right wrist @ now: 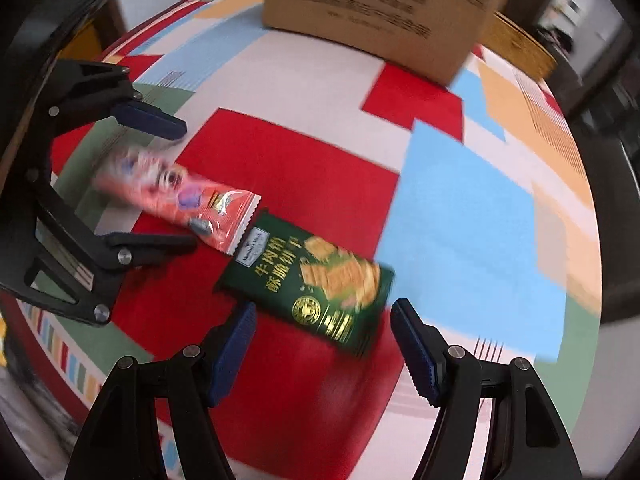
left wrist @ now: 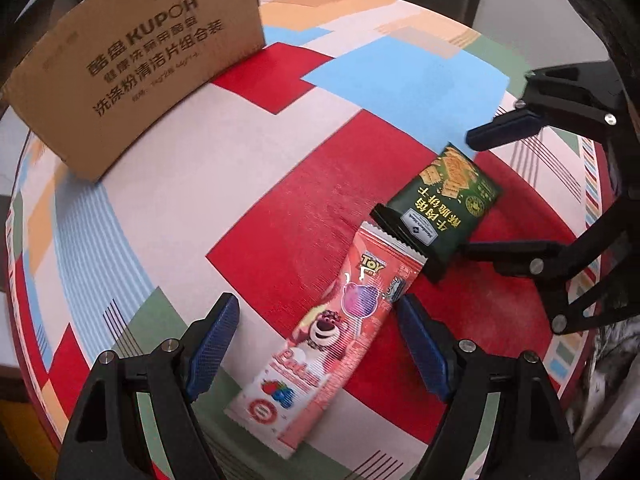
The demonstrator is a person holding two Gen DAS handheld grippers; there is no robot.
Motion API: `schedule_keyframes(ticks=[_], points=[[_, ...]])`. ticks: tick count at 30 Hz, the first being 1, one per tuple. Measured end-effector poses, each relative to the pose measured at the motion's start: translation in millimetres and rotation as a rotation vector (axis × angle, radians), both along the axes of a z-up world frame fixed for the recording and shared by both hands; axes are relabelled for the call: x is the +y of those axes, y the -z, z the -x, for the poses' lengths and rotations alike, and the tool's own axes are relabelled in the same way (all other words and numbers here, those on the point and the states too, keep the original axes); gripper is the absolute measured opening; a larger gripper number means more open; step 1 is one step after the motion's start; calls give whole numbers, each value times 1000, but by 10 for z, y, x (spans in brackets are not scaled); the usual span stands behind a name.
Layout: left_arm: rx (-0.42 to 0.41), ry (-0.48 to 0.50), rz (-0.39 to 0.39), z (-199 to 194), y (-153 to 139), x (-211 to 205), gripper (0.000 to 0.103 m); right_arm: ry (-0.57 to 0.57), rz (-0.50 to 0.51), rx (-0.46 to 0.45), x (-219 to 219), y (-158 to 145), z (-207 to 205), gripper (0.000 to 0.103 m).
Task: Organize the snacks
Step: 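Grasp the pink Lotso packet with the left gripper while the right grasps the green biscuit packet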
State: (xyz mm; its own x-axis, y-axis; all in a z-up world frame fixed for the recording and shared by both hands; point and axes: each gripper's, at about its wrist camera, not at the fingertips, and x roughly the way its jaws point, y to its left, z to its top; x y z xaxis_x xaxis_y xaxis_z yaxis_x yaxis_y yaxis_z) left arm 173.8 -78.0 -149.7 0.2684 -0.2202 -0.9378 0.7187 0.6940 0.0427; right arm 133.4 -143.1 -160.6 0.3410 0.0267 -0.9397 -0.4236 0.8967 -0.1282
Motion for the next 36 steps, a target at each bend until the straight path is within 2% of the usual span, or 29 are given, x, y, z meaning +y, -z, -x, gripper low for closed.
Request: schedule_keyframes(ticks=[5, 11, 13, 16, 20, 27, 36], points=[[55, -53, 39, -67, 6, 1, 72, -104, -20, -3, 68, -27, -223, 70], [35, -125, 56, -32, -15, -24, 53, -118, -75, 28, 25, -2, -434, 69], [25, -140, 60, 4, -28, -30, 43, -107, -109, 52, -5, 41, -457, 61], [16, -147, 67, 56, -40, -57, 33, -92, -130, 46, -33, 92, -490, 58], [9, -162, 73, 73, -40, -61, 31, -61, -145, 31, -39, 101, -456, 47], [25, -224, 105, 124, -65, 5, 31, 12, -185, 5, -45, 57, -358, 45], [-4, -276, 147, 183, -218, 85, 31, 61, -215, -32, -131, -49, -277, 45]])
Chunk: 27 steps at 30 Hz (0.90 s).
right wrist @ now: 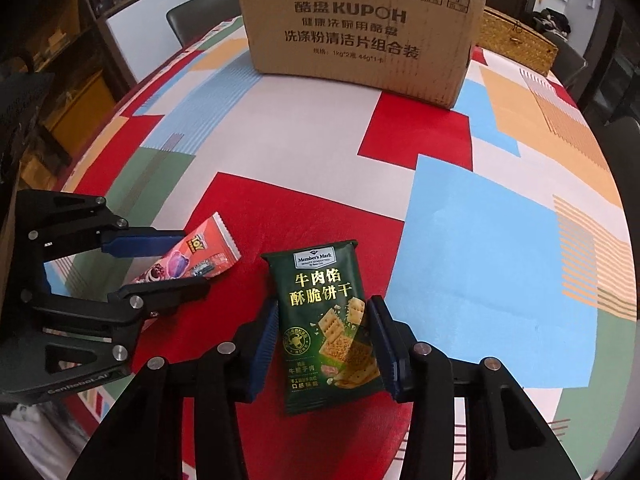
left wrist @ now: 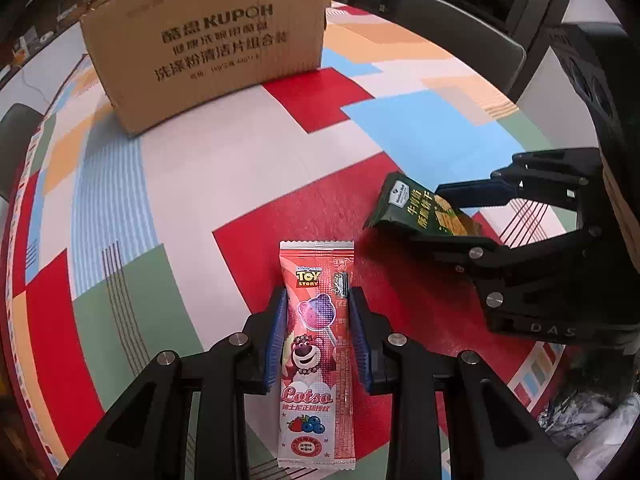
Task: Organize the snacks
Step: 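Carry both packets over the cardboard box and release them inside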
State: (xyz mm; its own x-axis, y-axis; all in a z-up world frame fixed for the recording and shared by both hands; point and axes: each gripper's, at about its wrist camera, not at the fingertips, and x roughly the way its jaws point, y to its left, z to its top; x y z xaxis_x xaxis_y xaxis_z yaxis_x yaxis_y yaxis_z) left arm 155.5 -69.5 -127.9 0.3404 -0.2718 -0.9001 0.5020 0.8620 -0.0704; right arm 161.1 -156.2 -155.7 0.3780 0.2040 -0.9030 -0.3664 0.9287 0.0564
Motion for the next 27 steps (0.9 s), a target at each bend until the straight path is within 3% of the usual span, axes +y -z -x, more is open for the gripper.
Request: schedule_keyframes(ticks=[9, 27], points=[[-81, -32, 22, -45, -314, 87, 31, 22, -12, -57, -32, -235, 31, 45], [-295, -126, 105, -501, -1199, 251, 31, 108, -111, -285, -18, -1109, -352, 45]])
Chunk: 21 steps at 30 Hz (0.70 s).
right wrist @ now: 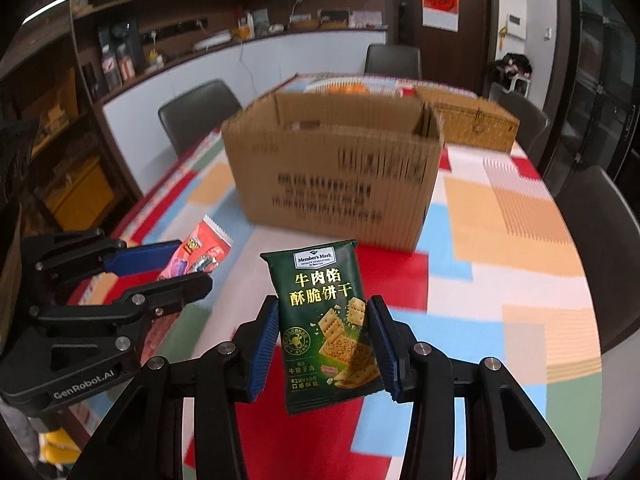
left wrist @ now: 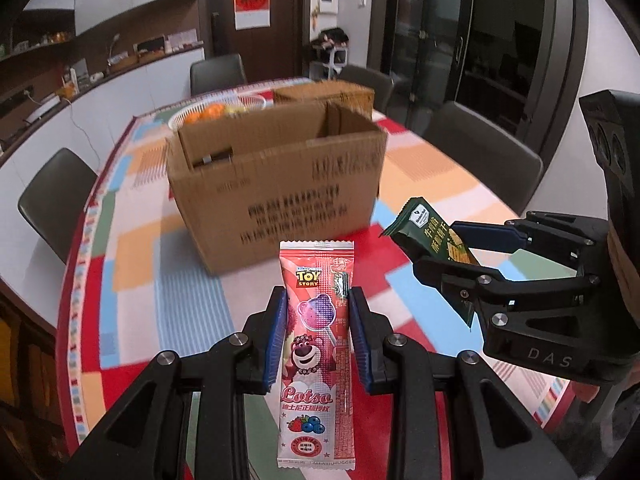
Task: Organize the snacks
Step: 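Carry both packets over the cardboard box and release them inside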
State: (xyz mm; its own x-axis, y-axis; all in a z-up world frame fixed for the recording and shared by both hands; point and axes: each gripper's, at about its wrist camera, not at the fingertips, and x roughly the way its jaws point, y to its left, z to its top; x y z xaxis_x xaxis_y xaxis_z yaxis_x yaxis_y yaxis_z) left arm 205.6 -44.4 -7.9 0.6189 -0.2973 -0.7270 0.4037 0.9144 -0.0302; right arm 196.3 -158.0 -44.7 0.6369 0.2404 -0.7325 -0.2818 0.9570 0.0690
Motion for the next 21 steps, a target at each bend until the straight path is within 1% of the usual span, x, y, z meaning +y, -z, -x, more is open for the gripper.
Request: schedule_keyframes(ticks=[8, 12, 18, 21], points=[[-85, -38, 23, -260, -380, 49, 31, 19, -4, -86, 6, -359, -260, 45], [-123, -54, 27, -438, -578, 55, 31, 25, 5, -109, 35, -487, -419, 46], [-165, -60, 29, -719, -842, 51, 31, 42, -5, -144, 12, -693, -699, 45], [-168, -63, 44, -910, -931, 56, 31, 52, -16, -162, -12, -807, -854, 45]])
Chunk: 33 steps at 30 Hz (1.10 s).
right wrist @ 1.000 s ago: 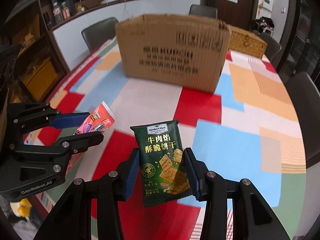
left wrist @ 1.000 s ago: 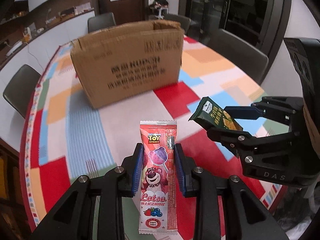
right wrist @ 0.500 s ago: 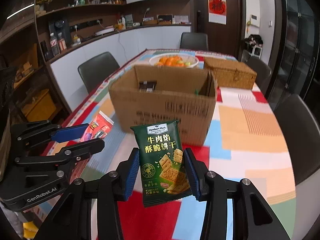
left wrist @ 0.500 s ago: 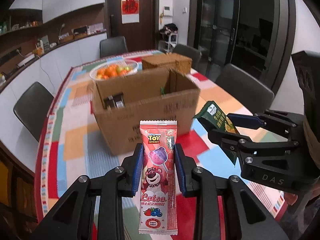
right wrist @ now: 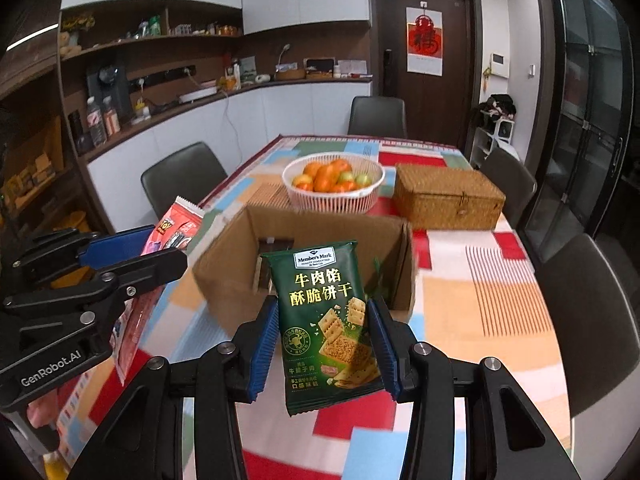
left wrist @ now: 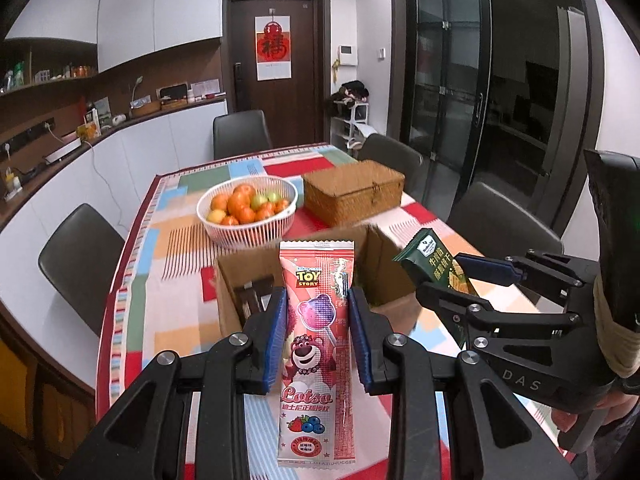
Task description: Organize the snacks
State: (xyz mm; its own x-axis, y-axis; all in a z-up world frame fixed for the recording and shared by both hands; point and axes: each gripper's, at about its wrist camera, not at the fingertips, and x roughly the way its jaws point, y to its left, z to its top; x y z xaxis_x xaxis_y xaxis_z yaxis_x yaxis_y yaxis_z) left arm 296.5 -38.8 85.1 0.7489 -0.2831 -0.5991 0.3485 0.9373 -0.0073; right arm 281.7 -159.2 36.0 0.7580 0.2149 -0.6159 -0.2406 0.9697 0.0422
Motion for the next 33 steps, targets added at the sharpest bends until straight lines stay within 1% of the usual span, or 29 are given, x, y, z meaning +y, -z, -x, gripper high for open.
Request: schedule_keyframes(ticks=[2, 7, 12, 17, 20, 21, 22, 24, 26, 29, 31, 33], points=[[6, -4, 9, -125, -20, 7, 31, 0, -5, -10, -7, -81, -134, 46], [11, -36, 22, -430, -29, 20, 31, 2, -22, -4, -16, -157, -441, 46], [31, -63, 23, -757, 34, 8, 31, 5, -32, 18, -9, -131, -706, 46], [57, -87, -9, -1065, 165, -19, 31, 13, -27, 43, 9, -58, -945, 46], [65, -99, -31, -1158, 235, -23, 34, 20, -11, 51, 11, 6, -1067, 46], [72, -97, -40, -1185, 266, -28, 39, 23, -3, 51, 10, 29, -1103, 46], [72, -102, -47, -1189, 284, -27, 45, 26, 1, 49, 6, 44, -1122, 46], [59, -120, -59, -1166, 311, -6, 50, 34, 8, 42, 3, 64, -1152, 48], [50, -134, -68, -1110, 323, 23, 50, 46, 19, 51, -7, 103, -1159, 51], [21, -144, -84, -926, 328, 38, 52, 53, 28, 44, -31, 152, -1072, 51], [-2, -151, -86, -766, 316, 53, 59, 56, 33, 34, -43, 177, -950, 52], [-24, -131, -89, -593, 298, 54, 63, 54, 34, 23, -46, 189, -822, 56]])
